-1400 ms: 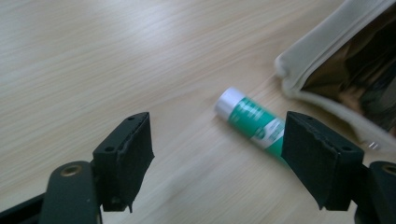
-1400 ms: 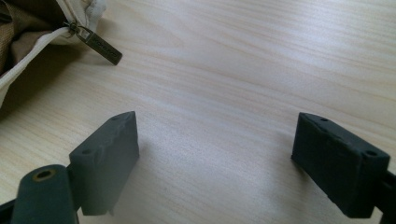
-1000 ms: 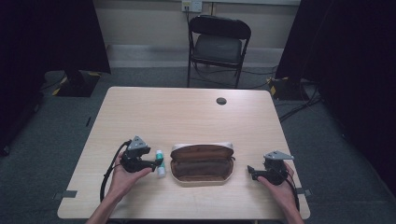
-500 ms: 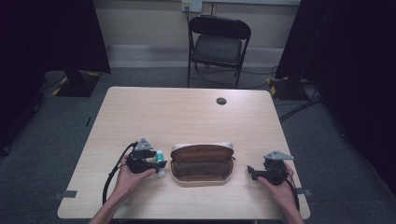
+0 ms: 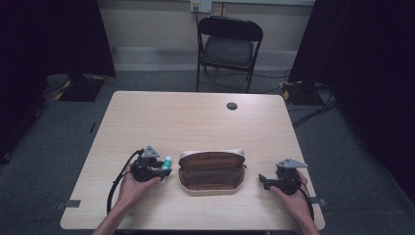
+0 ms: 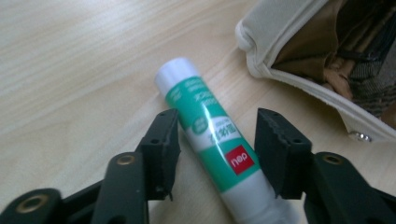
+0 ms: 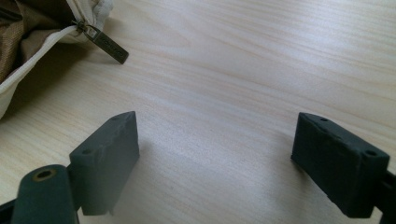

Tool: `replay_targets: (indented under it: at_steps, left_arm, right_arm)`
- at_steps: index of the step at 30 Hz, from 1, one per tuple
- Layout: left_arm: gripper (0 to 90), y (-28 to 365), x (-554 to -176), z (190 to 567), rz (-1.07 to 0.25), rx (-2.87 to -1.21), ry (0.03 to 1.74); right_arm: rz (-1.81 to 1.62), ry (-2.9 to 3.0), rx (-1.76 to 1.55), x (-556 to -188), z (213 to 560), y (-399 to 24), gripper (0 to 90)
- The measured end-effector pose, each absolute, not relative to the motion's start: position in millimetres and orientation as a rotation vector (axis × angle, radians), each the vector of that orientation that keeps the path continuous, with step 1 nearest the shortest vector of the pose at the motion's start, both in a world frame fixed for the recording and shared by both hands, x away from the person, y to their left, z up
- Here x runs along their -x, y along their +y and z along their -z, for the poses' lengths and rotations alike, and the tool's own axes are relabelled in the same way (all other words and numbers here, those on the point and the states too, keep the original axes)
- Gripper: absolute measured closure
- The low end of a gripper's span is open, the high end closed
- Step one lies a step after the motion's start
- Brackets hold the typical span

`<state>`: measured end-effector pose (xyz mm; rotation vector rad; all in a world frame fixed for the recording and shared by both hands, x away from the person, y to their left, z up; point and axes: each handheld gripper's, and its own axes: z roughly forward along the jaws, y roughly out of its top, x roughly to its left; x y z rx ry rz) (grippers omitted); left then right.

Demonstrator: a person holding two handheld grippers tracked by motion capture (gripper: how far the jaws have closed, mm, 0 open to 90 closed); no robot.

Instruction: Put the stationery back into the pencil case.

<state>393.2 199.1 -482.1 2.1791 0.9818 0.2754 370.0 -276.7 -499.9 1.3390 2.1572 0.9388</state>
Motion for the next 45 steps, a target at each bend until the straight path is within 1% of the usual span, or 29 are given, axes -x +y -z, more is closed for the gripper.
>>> replay_targets:
  at_steps: [1,2,4,6,7,8,9,17,21,23,27,30,33,41,43,45]
  left_arm:
    - [51.3,200,-393,482,-0.260,-2.185,0.977]
    - [54.7,201,-393,482,-0.243,-2.188,0.972]
    - [54.8,202,-393,482,-0.242,-2.194,0.975]
    - [57.9,203,-392,482,-0.244,-2.201,0.985]
    - [62.6,205,-392,482,-0.249,-2.212,0.980]
    - [62.6,206,-392,482,-0.252,-2.203,0.985]
    - [65.6,208,-392,481,-0.253,-2.206,0.982]
    - [65.5,213,-391,481,-0.259,-2.217,0.992]
    - [65.1,210,-389,481,-0.288,-2.228,0.975]
    - [62.4,207,-388,483,-0.276,-2.224,0.984]
    - [61.7,203,-388,485,-0.291,-2.236,0.953]
    - [61.6,197,-389,486,-0.337,-2.250,0.922]
    - [65.1,193,-388,487,-0.326,-2.237,0.928]
    - [66.0,195,-388,485,-0.320,-2.242,0.938]
    - [66.1,198,-389,486,-0.292,-2.225,0.956]
    - [66.0,201,-389,485,-0.291,-2.214,0.962]
  right_arm:
    - [-0.939,2.157,-1.339,-370,500,-277,13.8]
    - [-0.939,2.157,-1.339,-370,500,-277,13.8]
    - [-0.939,2.157,-1.339,-370,500,-277,13.8]
    - [-0.939,2.158,-1.339,-370,500,-277,13.8]
    - [-0.939,2.158,-1.338,-370,500,-277,13.8]
    - [-0.939,2.158,-1.338,-370,500,-277,13.8]
    - [-0.939,2.158,-1.338,-370,500,-277,13.8]
    - [-0.940,2.160,-1.336,-370,500,-277,13.8]
    - [-0.939,2.160,-1.335,-370,500,-277,13.8]
    - [-0.938,2.160,-1.335,-370,500,-277,13.8]
    - [-0.938,2.160,-1.336,-370,500,-277,13.8]
    - [-0.939,2.161,-1.331,-371,500,-277,13.8]
    - [-0.938,2.160,-1.333,-370,500,-277,13.8]
    - [-0.937,2.158,-1.332,-370,500,-276,14.0]
    - [-0.938,2.158,-1.332,-370,500,-276,14.0]
    - [-0.937,2.159,-1.332,-370,500,-276,14.0]
